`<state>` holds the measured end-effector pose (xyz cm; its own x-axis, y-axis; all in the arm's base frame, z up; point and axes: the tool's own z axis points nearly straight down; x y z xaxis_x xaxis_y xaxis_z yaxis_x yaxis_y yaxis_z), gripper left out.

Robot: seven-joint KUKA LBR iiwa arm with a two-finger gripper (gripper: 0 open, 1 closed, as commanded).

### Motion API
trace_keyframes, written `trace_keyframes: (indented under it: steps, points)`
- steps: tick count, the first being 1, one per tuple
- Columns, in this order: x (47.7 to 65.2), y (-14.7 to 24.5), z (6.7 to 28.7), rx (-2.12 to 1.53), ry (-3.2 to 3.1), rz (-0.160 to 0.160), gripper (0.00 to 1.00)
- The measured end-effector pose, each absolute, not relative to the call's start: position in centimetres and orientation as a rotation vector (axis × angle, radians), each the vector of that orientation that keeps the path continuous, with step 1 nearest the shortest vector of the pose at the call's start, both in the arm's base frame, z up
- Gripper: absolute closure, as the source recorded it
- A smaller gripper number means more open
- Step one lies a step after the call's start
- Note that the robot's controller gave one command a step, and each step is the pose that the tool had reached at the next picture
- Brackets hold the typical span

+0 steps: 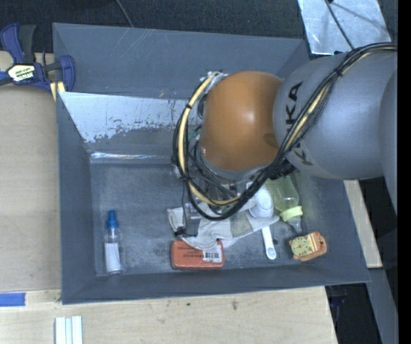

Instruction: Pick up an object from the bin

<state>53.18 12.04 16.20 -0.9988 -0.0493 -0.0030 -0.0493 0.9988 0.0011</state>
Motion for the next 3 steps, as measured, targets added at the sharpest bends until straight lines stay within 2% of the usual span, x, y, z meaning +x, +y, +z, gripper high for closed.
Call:
trace_keyframes:
  steps: [1,2,3]
  points:
    - [56.0,7.7,12.4,-0.065,3.138,-0.001,0.0]
    - [55.3,7.5,10.8,-0.276,3.127,0.0,0.0]
    - [58.7,3.2,9.5,-0.382,3.114,0.002,0.0]
